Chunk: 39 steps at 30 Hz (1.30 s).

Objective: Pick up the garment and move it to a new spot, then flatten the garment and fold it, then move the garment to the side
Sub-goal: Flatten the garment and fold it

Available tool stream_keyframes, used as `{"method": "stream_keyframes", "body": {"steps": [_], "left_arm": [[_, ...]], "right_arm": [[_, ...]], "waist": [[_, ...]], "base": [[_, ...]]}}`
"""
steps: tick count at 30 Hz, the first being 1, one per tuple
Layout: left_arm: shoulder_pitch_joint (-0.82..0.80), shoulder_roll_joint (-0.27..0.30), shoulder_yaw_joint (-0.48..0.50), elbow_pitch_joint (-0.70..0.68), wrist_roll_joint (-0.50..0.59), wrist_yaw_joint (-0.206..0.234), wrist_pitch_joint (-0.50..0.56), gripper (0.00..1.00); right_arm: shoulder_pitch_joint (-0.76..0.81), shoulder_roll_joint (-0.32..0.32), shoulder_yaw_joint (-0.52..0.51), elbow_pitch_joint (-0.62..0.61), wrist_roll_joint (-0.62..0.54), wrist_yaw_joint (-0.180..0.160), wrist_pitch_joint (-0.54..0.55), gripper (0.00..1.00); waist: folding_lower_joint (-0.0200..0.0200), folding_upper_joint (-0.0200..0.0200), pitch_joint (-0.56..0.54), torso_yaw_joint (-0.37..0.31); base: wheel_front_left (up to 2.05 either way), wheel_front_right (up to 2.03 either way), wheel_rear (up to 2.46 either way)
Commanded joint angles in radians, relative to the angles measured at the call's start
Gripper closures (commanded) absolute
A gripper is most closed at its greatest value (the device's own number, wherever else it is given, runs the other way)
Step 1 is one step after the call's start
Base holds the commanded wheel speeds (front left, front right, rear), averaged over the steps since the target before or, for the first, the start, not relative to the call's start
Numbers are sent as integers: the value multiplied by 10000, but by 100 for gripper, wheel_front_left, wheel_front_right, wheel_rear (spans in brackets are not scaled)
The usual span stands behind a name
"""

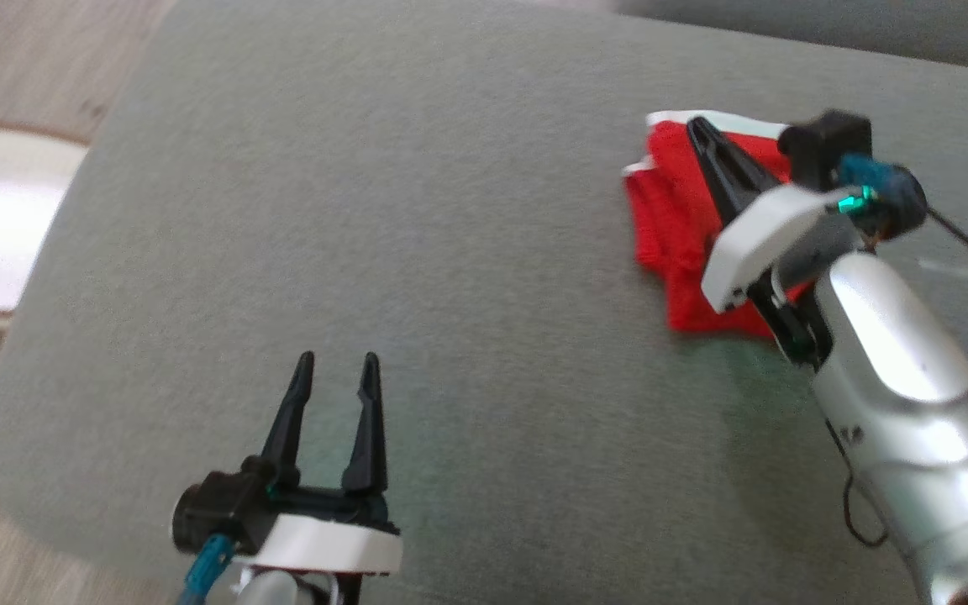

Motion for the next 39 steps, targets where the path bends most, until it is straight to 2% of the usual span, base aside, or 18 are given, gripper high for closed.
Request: {"method": "stream_keyframes", "body": {"steps": [1,2,3,4,5,12,17,28,39], "left_arm": [[54,1,460,-221,131,-37,-53,0],[101,1,569,-187,223,-76,-53,0],[146,1,697,-160,312,-107,-53,0],[178,1,800,-137,384,-149,-53,0],[209,1,911,-122,453,-185,-53,0],[492,1,1648,-78,779,-347,-53,0],[707,1,1887,-92,957,-503,-53,0],[1217,1,2123,303,1580,-949,-53,0],[1413,1,2543,462,1713,-962,-53,0]], "right_arm": [[159,18,45,-480,9,67,-250,100],[372,-44,-77,-654,2,67,-418,75],[584,-106,-187,-835,-55,67,-583,56],[813,-204,-347,-1018,-143,67,-741,18],[1061,-276,-539,-1198,-218,67,-903,0],[2987,-390,-2015,-2215,-633,67,-1549,0],[4160,-297,-2836,-2616,-878,67,-1905,0],[6278,123,-3701,-3044,-1500,67,-2774,0],[7216,762,-4067,-3382,-1998,67,-2867,0]], "waist": [[1,0,-480,-684],[1,0,-568,-855],[1,0,-664,-1057],[1,0,-734,-1207],[1,0,-813,-1364],[1,0,-1244,-2266],[1,0,-1458,-2632],[1,0,-2204,-2766],[1,0,-2463,-2857]], "base": [[0,0,0],[0,0,0],[0,0,0],[0,0,0],[0,0,0],[0,0,0],[0,0,0],[0,0,0],[0,0,0]]}}
